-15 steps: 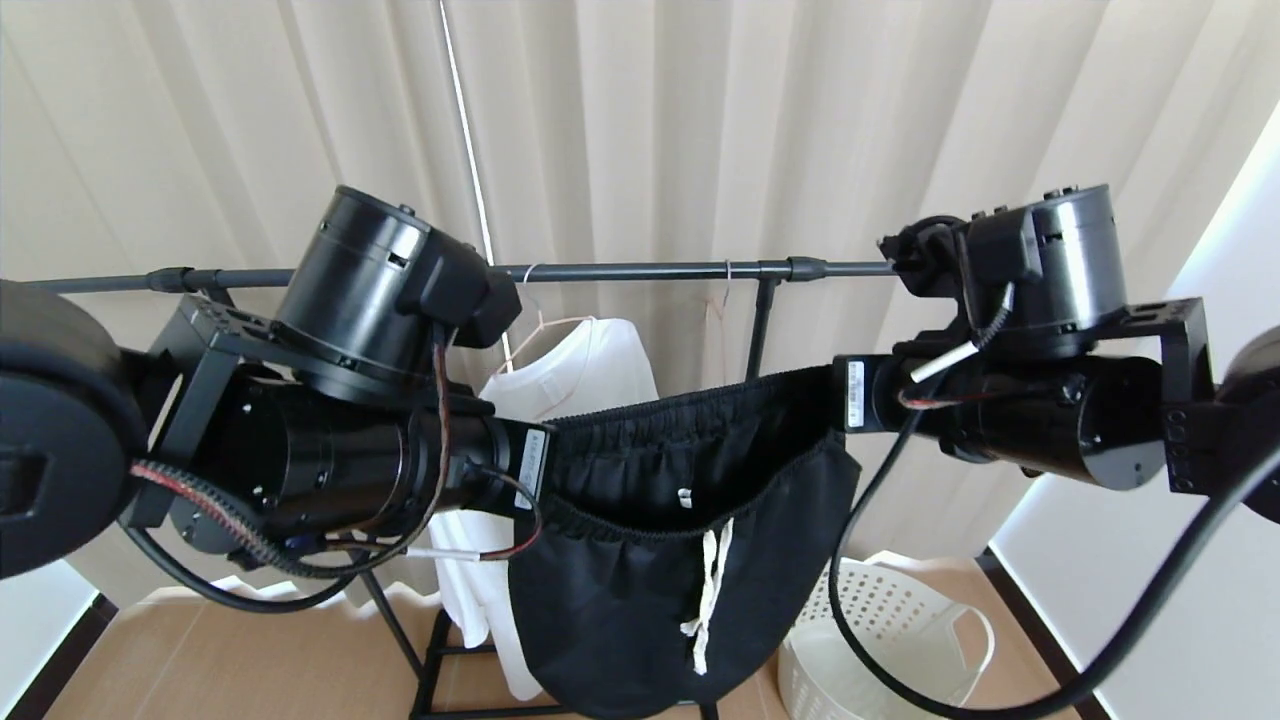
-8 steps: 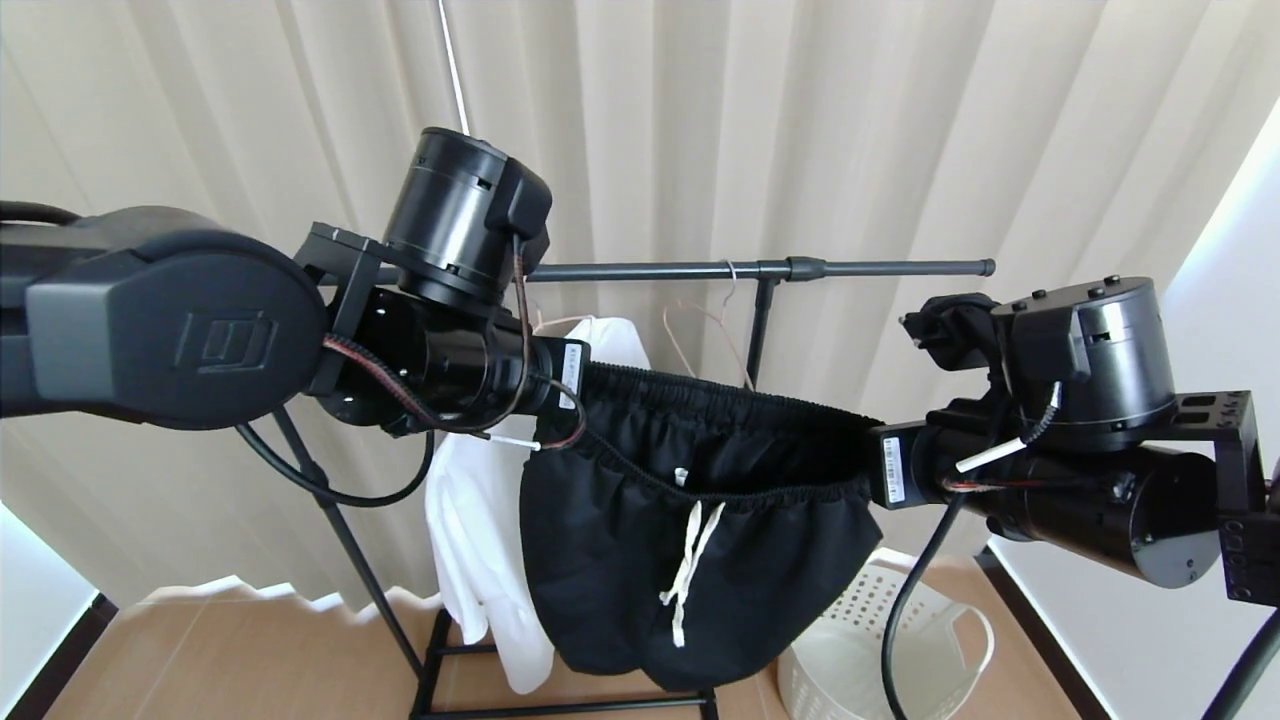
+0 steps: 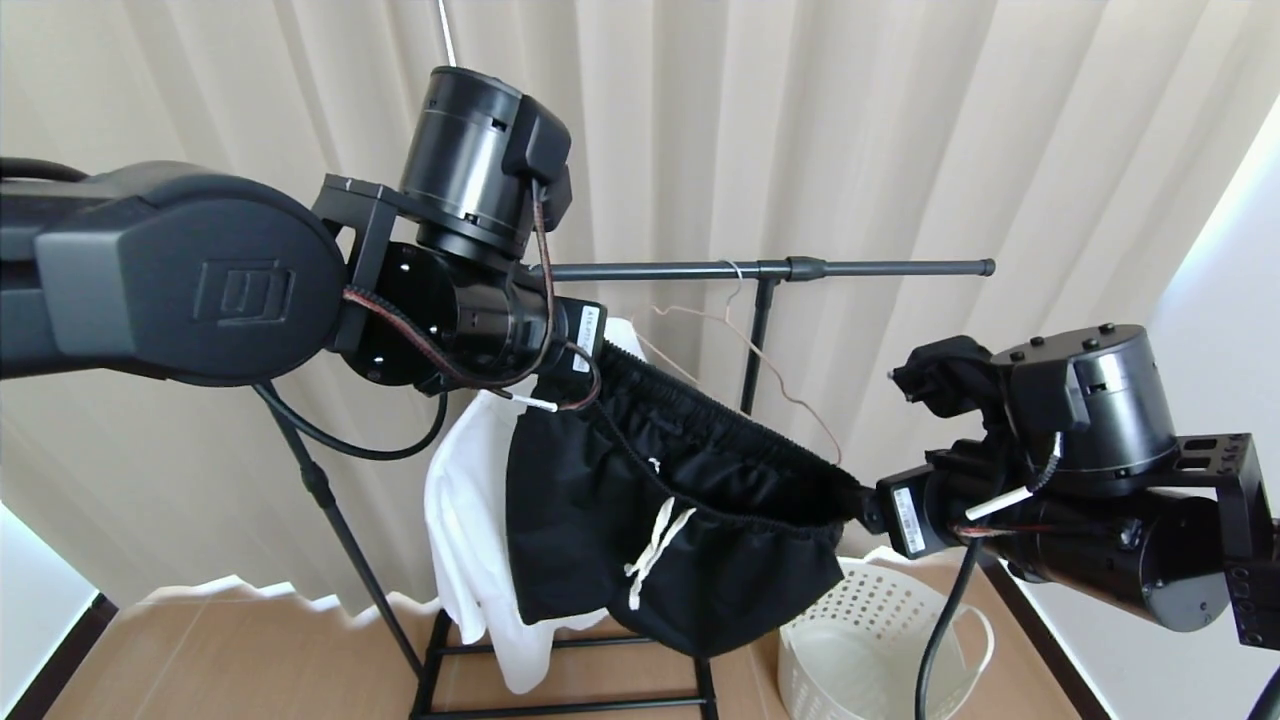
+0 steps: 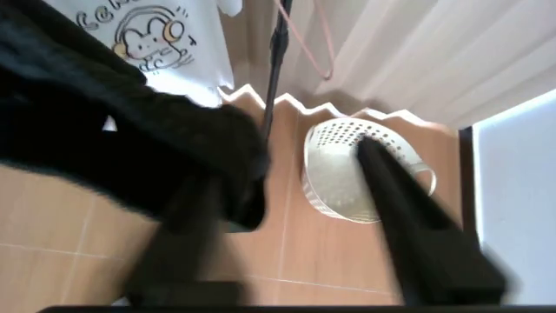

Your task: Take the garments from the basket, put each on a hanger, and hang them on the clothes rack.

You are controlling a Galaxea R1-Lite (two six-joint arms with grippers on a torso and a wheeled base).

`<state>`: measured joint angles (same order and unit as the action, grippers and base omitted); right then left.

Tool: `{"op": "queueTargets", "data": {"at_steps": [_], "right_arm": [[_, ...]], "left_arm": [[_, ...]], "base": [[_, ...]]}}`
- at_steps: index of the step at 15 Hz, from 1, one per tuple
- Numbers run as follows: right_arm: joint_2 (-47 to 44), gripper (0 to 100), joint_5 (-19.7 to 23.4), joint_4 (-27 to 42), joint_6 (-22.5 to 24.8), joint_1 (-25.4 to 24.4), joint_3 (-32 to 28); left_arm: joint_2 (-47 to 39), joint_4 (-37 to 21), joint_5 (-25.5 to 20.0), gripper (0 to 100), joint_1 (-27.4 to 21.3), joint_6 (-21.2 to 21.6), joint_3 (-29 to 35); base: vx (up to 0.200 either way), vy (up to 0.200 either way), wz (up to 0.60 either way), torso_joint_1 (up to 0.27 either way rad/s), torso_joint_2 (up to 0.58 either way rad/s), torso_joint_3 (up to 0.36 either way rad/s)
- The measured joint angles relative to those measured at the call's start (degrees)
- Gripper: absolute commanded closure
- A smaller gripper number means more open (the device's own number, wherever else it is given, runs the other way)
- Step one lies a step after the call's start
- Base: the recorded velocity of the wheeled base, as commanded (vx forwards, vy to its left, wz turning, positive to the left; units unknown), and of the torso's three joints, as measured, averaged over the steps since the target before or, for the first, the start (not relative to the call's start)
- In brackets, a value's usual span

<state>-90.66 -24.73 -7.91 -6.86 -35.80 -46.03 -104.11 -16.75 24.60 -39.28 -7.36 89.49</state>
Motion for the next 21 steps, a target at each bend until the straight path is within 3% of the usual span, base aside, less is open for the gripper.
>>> {"op": "queueTargets", "data": {"at_steps": [5,7,11,14,18,21], "right_arm": [[1.11,0,8.64,-10.03,7.41,-4.10,9.90],[0.61,0,10.95,-14.23,7.84,-5.62,12.30],[0.09,0,20.49,-25.10,7.70,-6.72,17.29],[-0.11,0,22.17,-28.34,6.49,-6.95,18.91],[-0.68,0,22.85,-33.68,-0.74,-8.92,18.77],[-0.71,0,22.95,-38.72,-2.85,-9.70,19.14]], "left_arm": [[-0.02,-0.09,0.22,100,-2.95,2.30,4.74],[0.04,-0.07,0.20,100,-3.78,2.30,5.19],[0.20,-0.05,0.33,100,-4.52,2.30,4.83],[0.30,-0.05,0.35,100,-4.60,2.24,4.77],[0.39,-0.05,0.35,100,-4.60,2.22,4.66],[0.37,-0.05,0.35,100,-4.55,2.22,4.61]], "base": [[0.000,0.000,0.00,0.000,0.00,0.000],[0.000,0.000,0.00,0.000,0.00,0.000],[0.000,0.000,0.00,0.000,0.00,0.000],[0.000,0.000,0.00,0.000,0.00,0.000],[0.000,0.000,0.00,0.000,0.00,0.000],[0.000,0.000,0.00,0.000,0.00,0.000]]}}
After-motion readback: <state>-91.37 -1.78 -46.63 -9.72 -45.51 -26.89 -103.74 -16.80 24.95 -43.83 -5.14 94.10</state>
